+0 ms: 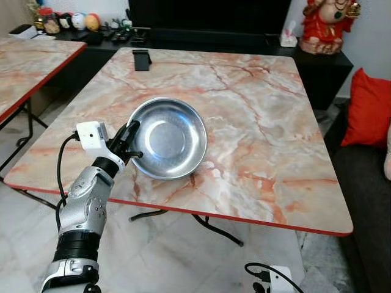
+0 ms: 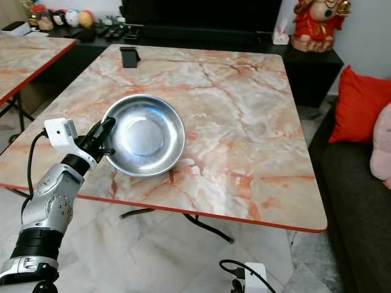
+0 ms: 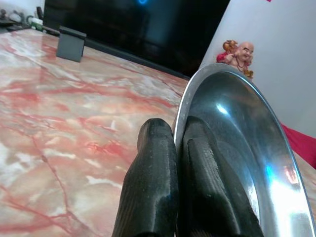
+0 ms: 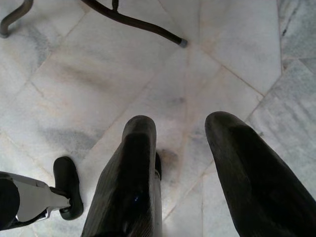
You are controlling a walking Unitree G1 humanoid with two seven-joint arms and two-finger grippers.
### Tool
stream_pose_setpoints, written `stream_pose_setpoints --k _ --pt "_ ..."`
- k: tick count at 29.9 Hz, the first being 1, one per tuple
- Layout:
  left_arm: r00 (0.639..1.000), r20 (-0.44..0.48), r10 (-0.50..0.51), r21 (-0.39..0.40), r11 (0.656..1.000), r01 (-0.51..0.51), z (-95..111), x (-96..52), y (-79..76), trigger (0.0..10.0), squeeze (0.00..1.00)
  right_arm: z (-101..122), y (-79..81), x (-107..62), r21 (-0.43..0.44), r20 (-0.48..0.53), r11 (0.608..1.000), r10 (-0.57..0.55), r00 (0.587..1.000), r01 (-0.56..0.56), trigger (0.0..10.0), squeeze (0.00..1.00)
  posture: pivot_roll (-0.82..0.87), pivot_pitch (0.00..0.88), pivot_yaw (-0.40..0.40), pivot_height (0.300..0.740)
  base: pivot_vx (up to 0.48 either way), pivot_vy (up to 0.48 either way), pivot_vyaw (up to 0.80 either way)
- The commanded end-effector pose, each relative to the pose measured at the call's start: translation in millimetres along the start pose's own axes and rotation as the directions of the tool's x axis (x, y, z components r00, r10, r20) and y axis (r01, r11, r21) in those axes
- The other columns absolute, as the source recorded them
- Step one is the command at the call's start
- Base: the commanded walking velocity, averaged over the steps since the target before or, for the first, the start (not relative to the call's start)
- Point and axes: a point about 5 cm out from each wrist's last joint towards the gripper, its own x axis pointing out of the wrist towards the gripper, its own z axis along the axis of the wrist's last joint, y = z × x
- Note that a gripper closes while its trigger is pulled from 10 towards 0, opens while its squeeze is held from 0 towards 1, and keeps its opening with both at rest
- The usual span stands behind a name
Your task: Setting the table
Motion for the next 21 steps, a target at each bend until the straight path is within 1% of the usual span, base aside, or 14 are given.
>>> stream_pose_setpoints --k 1,6,15,21 --pt "1.000 0.027 0.005 -0.009 1.000 -0.005 6.1 2.2 0.6 10.0 0.00 -1.9 -0.1 -0.5 -0.002 -0.006 1.000 0.002 1.000 -0.002 10.0 0.00 0.08 0.000 -0.023 0.740 0.000 0.000 -0.77" --pt "1.000 0.027 -0.003 -0.014 1.000 0.004 5.4 3.6 -2.4 10.0 0.00 -1.7 -0.4 -0.5 0.004 -0.005 1.000 0.003 1.000 -0.003 10.0 0.00 0.07 0.000 -0.023 0.740 0.000 0.000 -0.77" --pt "0.999 0.038 -0.006 -0.025 1.000 0.007 5.9 5.1 -6.0 10.0 0.00 -0.4 -0.4 -0.4 0.009 0.005 1.000 0.004 1.000 -0.004 10.0 0.00 0.08 0.000 -0.025 0.740 0.000 0.000 0.00" --pt "0.999 0.038 -0.003 -0.027 1.000 0.004 5.4 5.3 -6.3 10.0 0.00 0.5 0.3 -0.6 0.039 0.023 0.999 0.004 1.000 -0.005 10.0 0.00 0.08 0.000 -0.024 0.740 0.000 0.000 0.00"
